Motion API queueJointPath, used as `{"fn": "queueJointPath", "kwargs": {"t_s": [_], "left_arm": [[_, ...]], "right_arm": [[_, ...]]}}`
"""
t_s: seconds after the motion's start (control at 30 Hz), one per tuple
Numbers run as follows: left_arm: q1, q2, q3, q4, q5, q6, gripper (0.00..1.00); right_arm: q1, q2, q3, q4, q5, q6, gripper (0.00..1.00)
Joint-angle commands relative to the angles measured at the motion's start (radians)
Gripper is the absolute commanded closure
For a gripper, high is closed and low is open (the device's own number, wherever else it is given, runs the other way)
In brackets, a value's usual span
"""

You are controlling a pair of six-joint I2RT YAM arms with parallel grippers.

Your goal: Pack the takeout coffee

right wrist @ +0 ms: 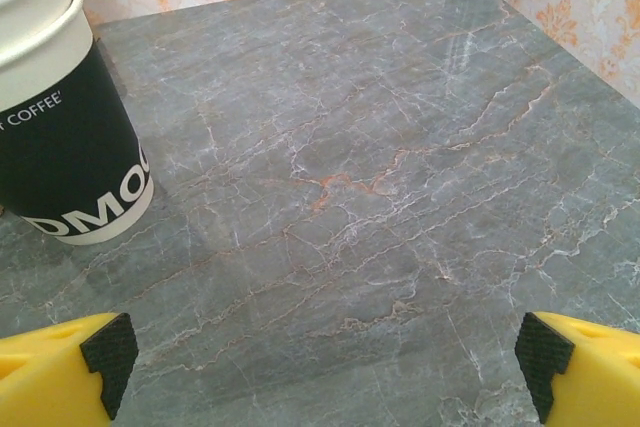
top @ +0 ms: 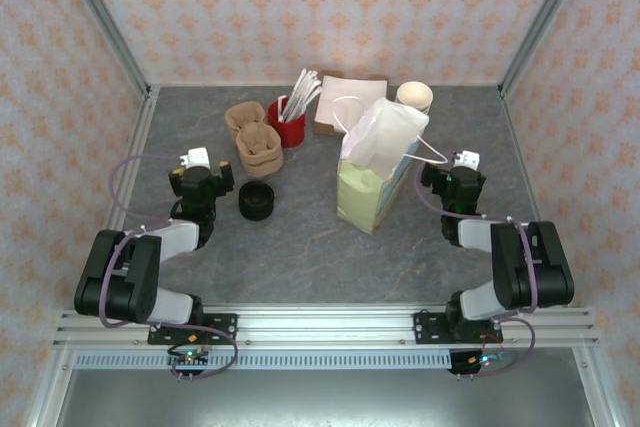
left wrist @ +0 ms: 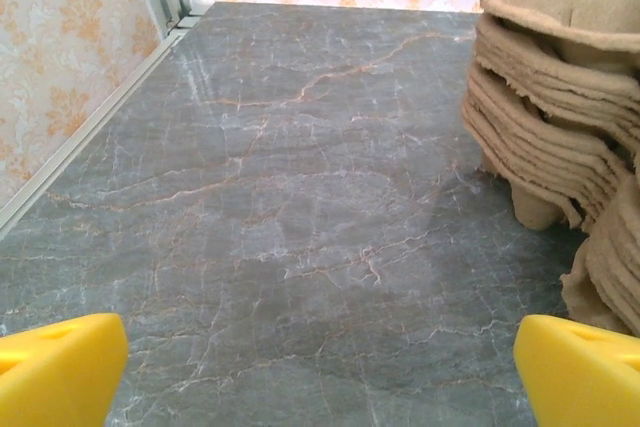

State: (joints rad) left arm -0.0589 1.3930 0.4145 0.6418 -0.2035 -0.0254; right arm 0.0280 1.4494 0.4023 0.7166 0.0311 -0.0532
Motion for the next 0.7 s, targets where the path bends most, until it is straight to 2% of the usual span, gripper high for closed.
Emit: {"fn": "queueJointPath", "kwargs": {"t_s": [0.0,0.17,0.3,0.5,0.6,0.67], "left_arm": [[-0.004,-0.077,0.037,-0.075,-0.050,-0.005,0.00],[-0.005,-0.256,0.090,-0.274,-0.086,-0.035,0.00],[-0.005,-0.383,0.142,-0.423,-0.083,-0.067,0.00],[-0.005,-0.539,0.200,-0.585,-0.047,-0.079,0.00],[-0.005,-0.589,0.247,-0.669,-0.034,-0.100,0.00],[-0.005,-0.603,0.297,-0.741,-0.031,-0.143,0.00]], "right_arm": [[0.006,-0.065,0.037,-0.079,0.046,0.014,0.01],[0.006,-0.216,0.096,-0.295,0.199,0.059,0.01],[0.006,-0.305,0.149,-0.436,0.250,0.078,0.01],[0.006,-0.413,0.187,-0.556,0.289,0.107,0.01],[0.006,-0.430,0.262,-0.669,0.353,0.199,0.01],[0.006,-0.400,0.368,-0.805,0.364,0.302,0.01]]}}
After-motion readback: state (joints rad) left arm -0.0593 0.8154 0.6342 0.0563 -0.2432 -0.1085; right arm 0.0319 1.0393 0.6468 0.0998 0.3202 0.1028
